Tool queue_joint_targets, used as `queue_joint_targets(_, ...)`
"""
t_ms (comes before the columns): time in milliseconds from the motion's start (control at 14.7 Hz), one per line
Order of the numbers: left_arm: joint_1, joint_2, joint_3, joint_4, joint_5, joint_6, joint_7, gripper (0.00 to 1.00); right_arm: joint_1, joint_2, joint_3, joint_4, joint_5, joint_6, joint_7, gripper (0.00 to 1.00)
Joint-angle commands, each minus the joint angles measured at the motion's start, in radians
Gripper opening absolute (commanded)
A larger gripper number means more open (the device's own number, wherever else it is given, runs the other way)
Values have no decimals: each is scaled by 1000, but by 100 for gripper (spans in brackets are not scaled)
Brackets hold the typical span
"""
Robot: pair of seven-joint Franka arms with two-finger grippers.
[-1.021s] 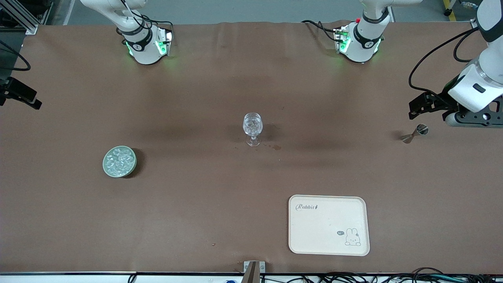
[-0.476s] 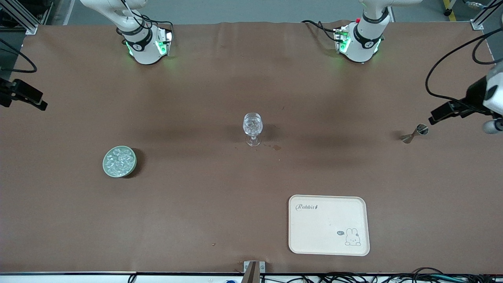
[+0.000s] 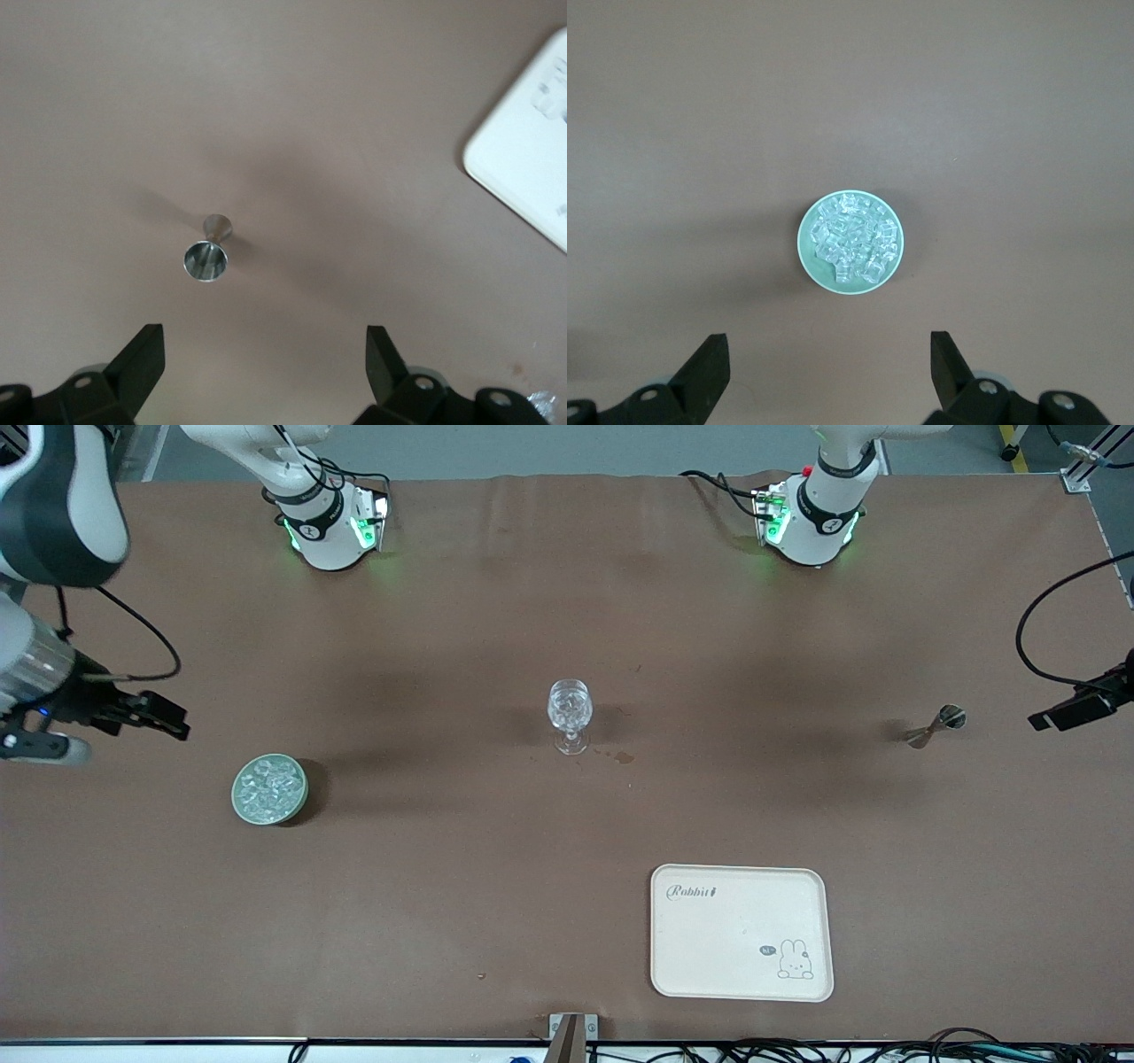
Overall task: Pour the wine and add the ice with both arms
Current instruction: 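Lower the right gripper into the green bowl while the left gripper reaches the jigger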
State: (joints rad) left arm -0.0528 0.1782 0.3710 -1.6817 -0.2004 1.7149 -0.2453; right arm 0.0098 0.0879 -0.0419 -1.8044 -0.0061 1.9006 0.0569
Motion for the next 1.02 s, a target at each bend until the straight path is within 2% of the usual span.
queue_joint_targets(0, -5, 154, 96, 86, -89, -12, -77, 100, 1, 62, -1, -36, -5, 66, -3, 100)
queue_joint_targets(204, -2, 300, 239, 123, -305, -12, -80, 100, -1, 121, -1, -120, -5, 228, -9, 100)
queue_joint_targets(340, 5, 375, 301, 131, -442, -35, -81, 100, -2, 142, -1, -186, -5, 326, -11, 100)
queue_joint_targets(612, 94, 512, 339, 131, -689, -124, -97, 100, -1, 226, -1, -223, -5, 414, -11, 100)
queue_joint_targets(885, 139, 599, 358, 126, -751, -244, -131, 100, -1, 266, -1, -237, -5, 454, -11, 97)
queue_joint_targets(953, 154, 619, 358, 117, -769, -274, -134, 100, -1, 273, -1, -251, -5, 487, -11, 90)
